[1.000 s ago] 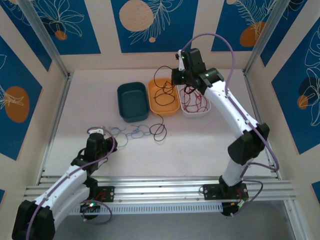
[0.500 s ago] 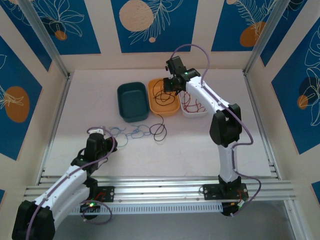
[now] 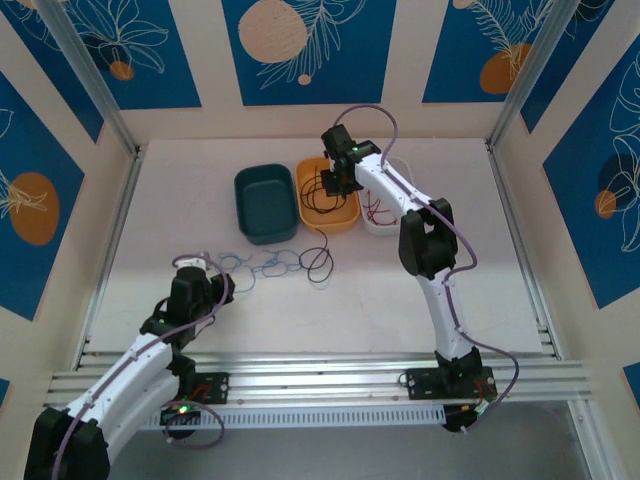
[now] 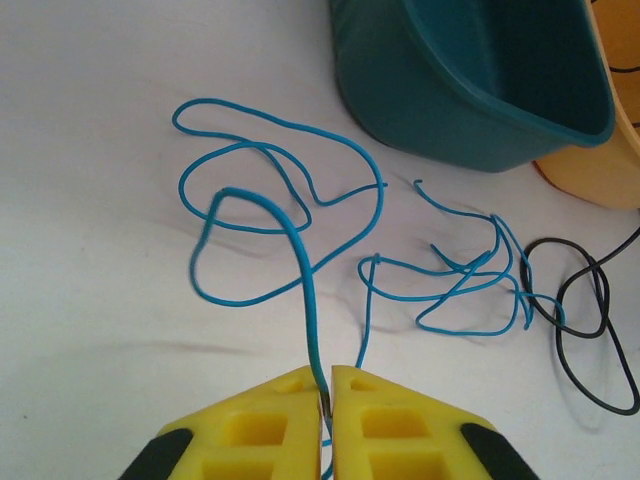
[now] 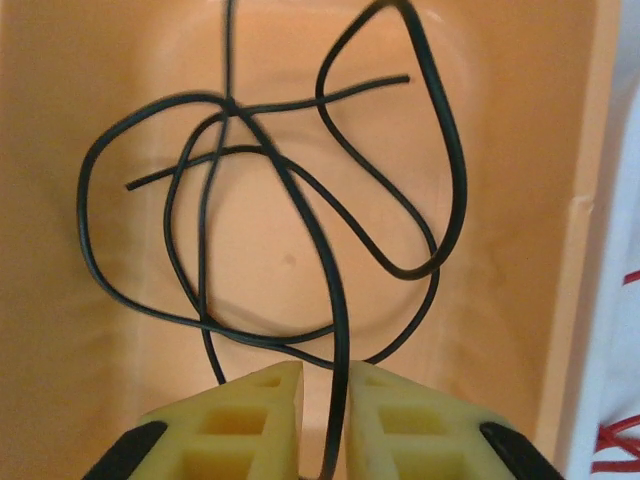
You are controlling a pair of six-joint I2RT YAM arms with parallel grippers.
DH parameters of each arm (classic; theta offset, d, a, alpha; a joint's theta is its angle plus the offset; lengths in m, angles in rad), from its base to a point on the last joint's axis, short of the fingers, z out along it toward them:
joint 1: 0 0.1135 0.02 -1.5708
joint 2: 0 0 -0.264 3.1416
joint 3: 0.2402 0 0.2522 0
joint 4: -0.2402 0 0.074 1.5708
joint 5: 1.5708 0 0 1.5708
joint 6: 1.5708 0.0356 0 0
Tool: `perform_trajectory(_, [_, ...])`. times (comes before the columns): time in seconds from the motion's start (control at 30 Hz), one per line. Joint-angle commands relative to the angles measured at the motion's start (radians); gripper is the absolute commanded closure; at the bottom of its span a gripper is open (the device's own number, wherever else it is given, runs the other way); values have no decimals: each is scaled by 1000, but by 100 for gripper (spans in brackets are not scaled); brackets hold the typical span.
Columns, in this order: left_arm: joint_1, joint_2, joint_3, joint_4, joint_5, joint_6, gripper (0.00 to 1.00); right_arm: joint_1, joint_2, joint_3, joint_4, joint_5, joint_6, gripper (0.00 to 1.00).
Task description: Untangle the cables
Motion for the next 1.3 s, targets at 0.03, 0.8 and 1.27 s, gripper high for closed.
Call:
perform_trajectory(0.03, [10,-7,19,-32,20,3,89,-1,-17,14,-47,-12,12,69])
perform_trajectory(0.8, [10,54,123,-162,14,108,14,209,-519,-674,27,-9,382,47])
perform_trajectory(1.27, [10,103,158,-150,12,148,0,296,-399,-760,111,-44,595,48])
